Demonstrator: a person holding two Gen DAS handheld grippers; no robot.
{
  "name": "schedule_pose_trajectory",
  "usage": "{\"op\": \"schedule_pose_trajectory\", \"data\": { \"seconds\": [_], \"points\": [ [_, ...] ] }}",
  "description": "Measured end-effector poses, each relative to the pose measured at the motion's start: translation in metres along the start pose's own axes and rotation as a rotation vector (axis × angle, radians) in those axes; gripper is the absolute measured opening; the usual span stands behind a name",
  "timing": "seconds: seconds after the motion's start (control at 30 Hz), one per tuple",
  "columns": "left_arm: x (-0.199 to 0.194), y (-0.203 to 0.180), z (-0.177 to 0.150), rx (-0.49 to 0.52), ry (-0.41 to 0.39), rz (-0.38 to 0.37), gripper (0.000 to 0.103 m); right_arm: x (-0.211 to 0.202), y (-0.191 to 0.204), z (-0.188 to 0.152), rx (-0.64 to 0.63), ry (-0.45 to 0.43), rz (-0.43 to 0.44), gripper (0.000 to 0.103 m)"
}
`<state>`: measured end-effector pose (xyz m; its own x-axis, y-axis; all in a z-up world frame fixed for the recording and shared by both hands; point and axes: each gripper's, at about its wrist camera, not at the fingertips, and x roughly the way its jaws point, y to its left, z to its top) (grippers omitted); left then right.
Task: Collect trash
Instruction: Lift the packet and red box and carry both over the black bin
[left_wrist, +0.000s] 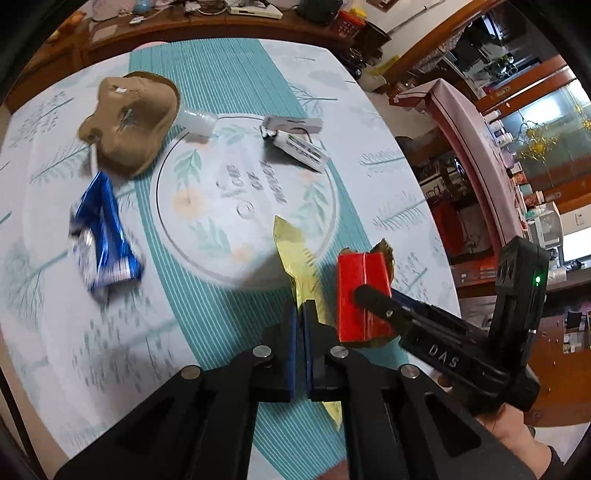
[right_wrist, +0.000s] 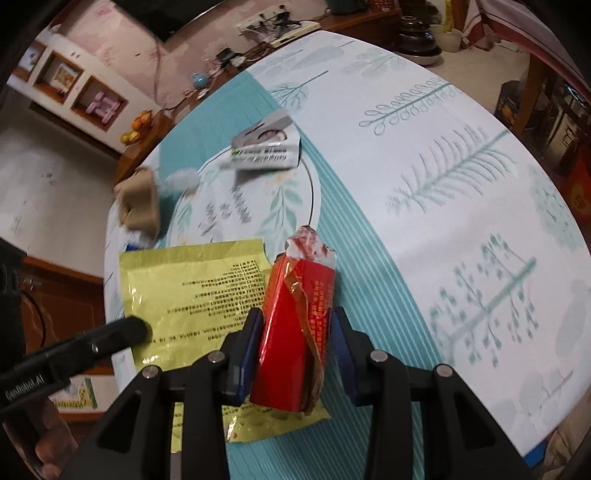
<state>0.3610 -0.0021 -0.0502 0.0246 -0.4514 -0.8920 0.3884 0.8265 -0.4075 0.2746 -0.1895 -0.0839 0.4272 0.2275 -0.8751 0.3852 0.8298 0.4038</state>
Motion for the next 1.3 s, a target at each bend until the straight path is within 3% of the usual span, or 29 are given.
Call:
{"op": "schedule_pose_trajectory", "data": {
  "seconds": [0.23, 0.43, 0.7, 0.83, 1.03, 1.3],
  "points": [
    [-0.030, -0.048, -0.071, -0.064, -0.074, 0.080, 0.001, -0.044, -0.013, -0.047, -0.153, 0.029, 0.081, 0.037],
    [-0.044, -0.094, -0.154, -0.168, -0.150, 0.122, 0.001, -0.079, -0.031, -0.093, -0.313, 0.072, 0.117, 0.037],
    [-0.037, -0.129, -0.241, -0.240, -0.140, 0.141, 0.001, -0.108, -0.061, -0.162, -0.421, 0.159, 0.166, 0.037],
    [-0.036, -0.142, -0.277, -0.230, -0.116, 0.156, 0.001, -0.116, -0.073, -0.193, -0.443, 0.196, 0.175, 0.037],
    [-0.021, -0.146, -0.311, -0.196, -0.085, 0.171, 0.001, -0.110, -0.087, -0.232, -0.457, 0.225, 0.162, 0.037],
    [0.046, -0.125, -0.337, -0.176, -0.028, 0.153, 0.001, -0.056, -0.117, -0.266, -0.400, 0.256, 0.094, 0.037]
  ]
}}
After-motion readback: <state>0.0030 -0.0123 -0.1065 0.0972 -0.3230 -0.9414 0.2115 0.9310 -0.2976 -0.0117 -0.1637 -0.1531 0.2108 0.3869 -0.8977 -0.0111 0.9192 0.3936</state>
